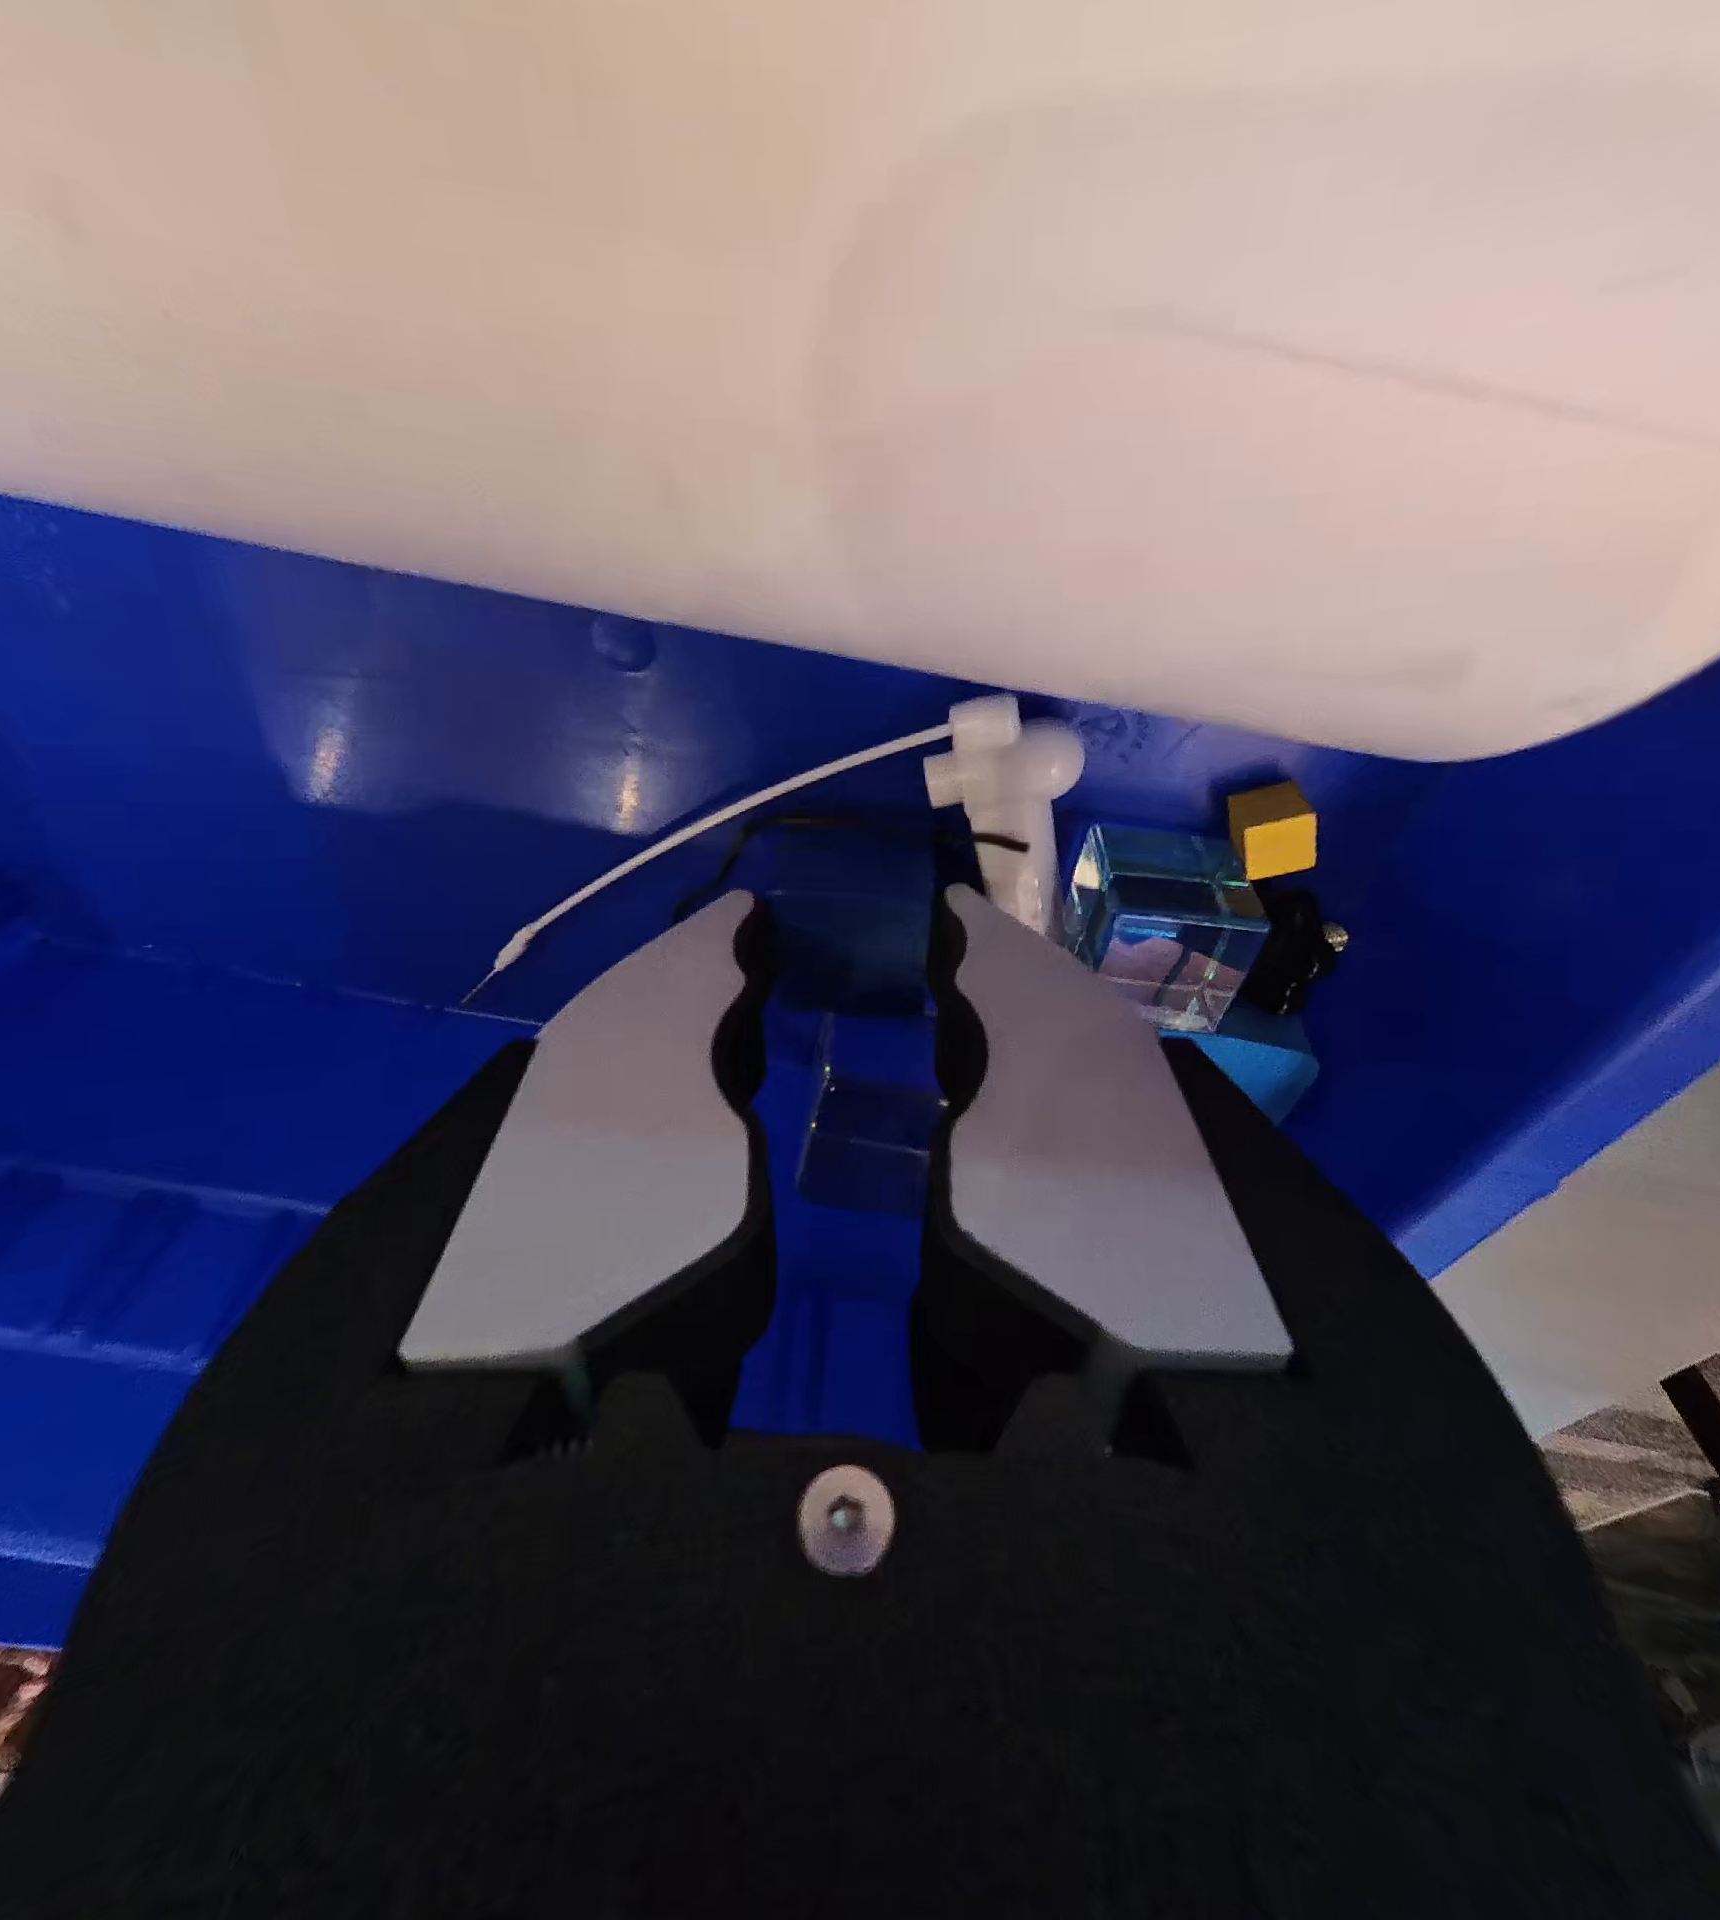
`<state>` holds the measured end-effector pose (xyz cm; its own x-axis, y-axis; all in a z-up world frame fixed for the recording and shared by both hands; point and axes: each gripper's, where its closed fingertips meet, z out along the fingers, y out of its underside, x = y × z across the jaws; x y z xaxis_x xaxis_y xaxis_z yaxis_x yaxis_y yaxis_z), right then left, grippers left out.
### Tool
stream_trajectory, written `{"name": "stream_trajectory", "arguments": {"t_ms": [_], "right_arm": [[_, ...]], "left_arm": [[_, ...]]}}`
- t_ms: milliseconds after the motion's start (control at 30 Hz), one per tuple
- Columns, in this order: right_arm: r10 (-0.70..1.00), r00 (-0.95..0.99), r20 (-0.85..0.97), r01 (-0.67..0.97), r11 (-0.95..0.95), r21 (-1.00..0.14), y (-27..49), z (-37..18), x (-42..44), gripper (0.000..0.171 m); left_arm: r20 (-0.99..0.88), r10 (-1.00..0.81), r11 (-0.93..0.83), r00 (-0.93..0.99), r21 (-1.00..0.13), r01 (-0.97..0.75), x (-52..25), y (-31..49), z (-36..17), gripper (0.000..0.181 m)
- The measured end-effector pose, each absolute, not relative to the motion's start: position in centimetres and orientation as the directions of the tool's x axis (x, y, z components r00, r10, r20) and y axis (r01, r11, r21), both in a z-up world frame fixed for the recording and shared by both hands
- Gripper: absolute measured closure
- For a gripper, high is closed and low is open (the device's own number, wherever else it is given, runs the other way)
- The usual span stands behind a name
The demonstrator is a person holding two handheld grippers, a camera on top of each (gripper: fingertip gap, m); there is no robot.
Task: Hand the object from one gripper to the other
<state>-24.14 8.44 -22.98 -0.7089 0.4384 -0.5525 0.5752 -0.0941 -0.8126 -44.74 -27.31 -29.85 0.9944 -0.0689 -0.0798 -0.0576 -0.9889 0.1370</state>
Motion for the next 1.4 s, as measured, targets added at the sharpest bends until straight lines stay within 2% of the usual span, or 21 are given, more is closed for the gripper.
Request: {"name": "stream_trajectory", "arguments": {"t_ms": [233, 433, 500, 600, 733, 800, 933, 1067, 1200, 1233, 1267, 1400], "right_arm": [[0.436, -0.718, -0.544, 0.567, -0.089, -0.819, 8.2, -22.7, -23.8, 0.135], [0.458, -0.732, -0.505, 0.535, -0.072, -0.842, 8.2, -22.2, -23.4, 0.136], [0.45, -0.737, -0.504, 0.542, -0.051, -0.839, 8.0, -22.4, -23.3, 0.135], [0.402, -0.726, -0.558, 0.582, -0.074, -0.81, 7.7, -21.9, -23.9, 0.134], [0.321, -0.678, -0.661, 0.667, -0.109, -0.737, 6.7, -20.5, -26.2, 0.128], [0.246, -0.658, -0.711, 0.705, -0.13, -0.697, 5.8, -19.4, -27.3, 0.125], [0.041, -0.626, -0.779, 0.768, -0.142, -0.625, 3.4, -17.1, -28.2, 0.118], [-0.182, -0.574, -0.799, 0.819, -0.135, -0.557, 2.3, -15.4, -27.1, 0.113], [-0.176, -0.579, -0.796, 0.815, -0.148, -0.56, 2.3, -16.0, -26.6, 0.107], [-0.202, -0.584, -0.787, 0.812, -0.144, -0.565, 2.4, -15.8, -26.1, 0.119], [-0.239, -0.587, -0.774, 0.809, -0.126, -0.574, 2.7, -15.4, -25.4, 0.141], [-0.186, -0.587, -0.788, 0.809, -0.11, -0.577, 3.2, -16.0, -25.1, 0.144]], "left_arm": [[-0.13, -0.046, -0.993, 0.99, 0.11, -0.032, -44.0, -27.0, -28.9, 0.153], [-0.304, -0.011, -0.999, 0.952, 0.043, 0.002, -43.5, -26.4, -26.0, 0.153], [-0.402, 0.027, -0.999, 0.915, -0.047, 0.008, -43.5, -25.4, -24.0, 0.153], [-0.534, 0.134, -0.959, 0.835, -0.283, -0.027, -42.8, -22.2, -19.9, 0.153], [-0.608, 0.26, -0.79, 0.75, -0.581, -0.197, -39.3, -15.5, -14.4, 0.153], [-0.585, 0.276, -0.677, 0.763, -0.681, -0.278, -36.5, -11.5, -13.0, 0.153], [-0.596, 0.205, -0.546, 0.776, -0.728, -0.415, -31.6, -3.8, -13.1, 0.154], [-0.599, 0.121, -0.481, 0.791, -0.733, -0.481, -28.5, 1.7, -14.7, 0.153], [-0.551, 0.102, -0.378, 0.828, -0.792, -0.48, -26.4, 4.3, -15.1, 0.154], [-0.557, 0.108, -0.375, 0.823, -0.79, -0.485, -26.2, 4.5, -15.2, 0.154], [-0.567, 0.103, -0.388, 0.817, -0.779, -0.492, -26.1, 4.6, -15.6, 0.154], [-0.587, 0.156, -0.399, 0.794, -0.773, -0.493, -26.0, 5.0, -16.2, 0.153]]}}
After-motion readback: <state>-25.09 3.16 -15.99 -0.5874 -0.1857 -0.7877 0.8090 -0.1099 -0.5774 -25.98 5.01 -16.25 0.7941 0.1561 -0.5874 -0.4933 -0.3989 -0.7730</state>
